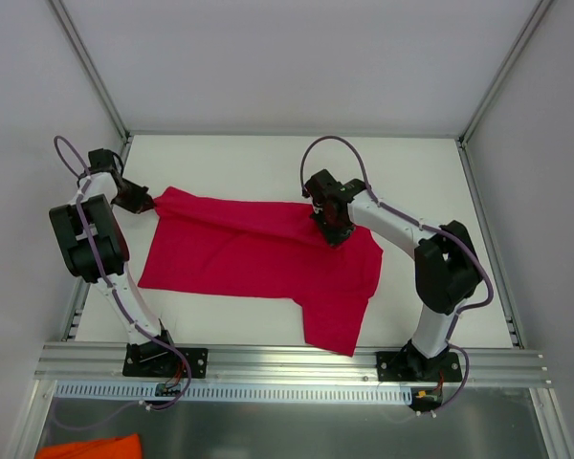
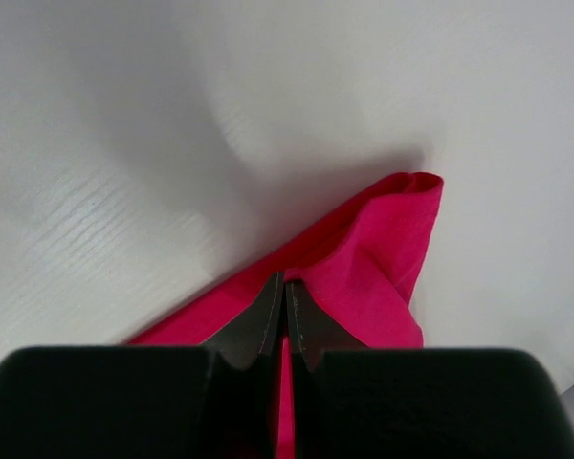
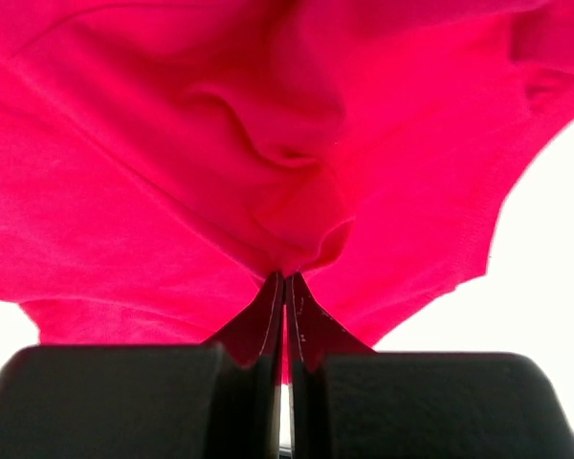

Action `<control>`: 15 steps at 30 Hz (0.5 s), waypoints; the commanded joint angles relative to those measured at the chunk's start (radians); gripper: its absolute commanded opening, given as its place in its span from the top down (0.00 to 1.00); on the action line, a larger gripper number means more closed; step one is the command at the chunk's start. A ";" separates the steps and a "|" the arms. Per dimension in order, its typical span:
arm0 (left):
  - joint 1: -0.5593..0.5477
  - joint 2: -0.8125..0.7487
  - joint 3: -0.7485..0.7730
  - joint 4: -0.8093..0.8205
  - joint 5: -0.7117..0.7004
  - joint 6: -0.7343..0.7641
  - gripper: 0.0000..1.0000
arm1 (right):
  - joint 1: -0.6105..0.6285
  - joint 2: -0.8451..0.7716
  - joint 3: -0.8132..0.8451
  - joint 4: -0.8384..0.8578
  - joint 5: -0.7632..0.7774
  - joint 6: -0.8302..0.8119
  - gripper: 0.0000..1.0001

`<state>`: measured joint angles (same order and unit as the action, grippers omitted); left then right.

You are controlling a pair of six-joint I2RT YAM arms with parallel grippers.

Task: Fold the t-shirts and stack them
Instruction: Fold the flattened tshirt in 1/3 of the way

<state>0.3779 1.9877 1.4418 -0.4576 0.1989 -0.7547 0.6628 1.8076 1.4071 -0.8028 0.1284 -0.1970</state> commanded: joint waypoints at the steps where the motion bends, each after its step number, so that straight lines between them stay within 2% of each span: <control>1: 0.012 -0.079 -0.040 0.005 -0.021 -0.020 1.00 | 0.000 -0.031 0.013 -0.068 0.109 0.021 0.99; 8: 0.013 -0.101 -0.063 -0.030 -0.056 -0.001 1.00 | 0.000 -0.008 0.053 -0.118 0.194 0.013 0.99; 15: 0.013 -0.128 -0.058 -0.039 -0.076 0.005 1.00 | -0.002 -0.005 0.053 -0.124 0.183 0.019 0.99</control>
<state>0.3805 1.9278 1.3777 -0.4995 0.1806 -0.7586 0.6628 1.8080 1.4326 -0.8459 0.2577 -0.1852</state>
